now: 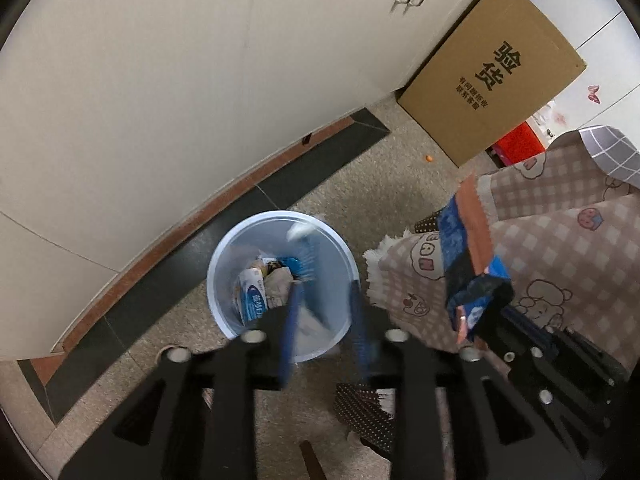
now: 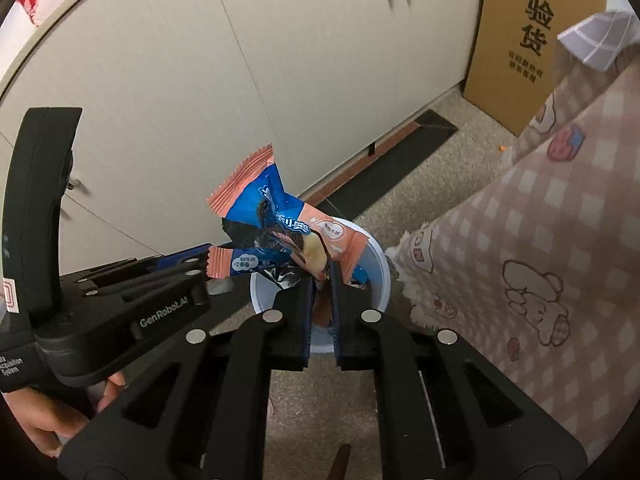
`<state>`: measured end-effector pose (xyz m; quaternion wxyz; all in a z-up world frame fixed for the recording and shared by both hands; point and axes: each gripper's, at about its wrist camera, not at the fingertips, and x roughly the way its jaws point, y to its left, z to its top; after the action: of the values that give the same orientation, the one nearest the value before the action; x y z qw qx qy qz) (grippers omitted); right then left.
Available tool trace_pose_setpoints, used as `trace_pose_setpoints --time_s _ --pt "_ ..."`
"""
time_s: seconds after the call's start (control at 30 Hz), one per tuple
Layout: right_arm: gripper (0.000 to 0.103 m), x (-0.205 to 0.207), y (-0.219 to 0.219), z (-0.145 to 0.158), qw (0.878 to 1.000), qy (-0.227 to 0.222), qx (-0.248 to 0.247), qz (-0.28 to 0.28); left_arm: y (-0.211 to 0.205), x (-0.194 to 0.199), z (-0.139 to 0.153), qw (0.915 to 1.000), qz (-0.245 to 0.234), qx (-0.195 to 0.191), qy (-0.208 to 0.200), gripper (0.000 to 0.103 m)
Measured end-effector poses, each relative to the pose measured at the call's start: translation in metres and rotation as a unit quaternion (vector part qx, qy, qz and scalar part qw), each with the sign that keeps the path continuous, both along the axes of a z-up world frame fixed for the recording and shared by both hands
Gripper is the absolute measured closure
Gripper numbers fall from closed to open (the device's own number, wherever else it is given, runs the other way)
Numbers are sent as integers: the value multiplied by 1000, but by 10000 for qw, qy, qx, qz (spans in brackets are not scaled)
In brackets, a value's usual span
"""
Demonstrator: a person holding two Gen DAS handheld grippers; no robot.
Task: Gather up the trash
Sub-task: 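Carry the tube and wrapper over the wastebasket and lower them, then open the left tool over the wastebasket while the right tool opens to drop the wrapper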
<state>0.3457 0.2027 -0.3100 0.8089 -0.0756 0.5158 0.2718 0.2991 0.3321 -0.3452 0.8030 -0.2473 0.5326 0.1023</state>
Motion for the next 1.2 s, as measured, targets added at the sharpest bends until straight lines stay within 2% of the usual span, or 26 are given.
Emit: trace_pose_setpoints --time_s 0.03,0.07,0.53,0.8,1.1,1.2 --pt "95 0 0 -2 10000 3 -11 -5 0 0 -1 10000 0 30 18 54" --pt "95 -1 1 -4 10000 23 -14 -3 -1 0 -1 10000 13 84 25 48" --pt "95 -9 10 -17 9998 145 -18 105 15 -16 8 9987 451 220 83 38" --pt "94 -11 20 -18 9997 190 1 130 33 -32 12 9957 776 483 164 35" --pt "94 -4 36 -33 9994 306 -5 166 45 -40 5 9947 916 406 247 34" --pt "88 0 38 -40 9992 381 -34 151 47 -40 1 9944 960 360 275 34"
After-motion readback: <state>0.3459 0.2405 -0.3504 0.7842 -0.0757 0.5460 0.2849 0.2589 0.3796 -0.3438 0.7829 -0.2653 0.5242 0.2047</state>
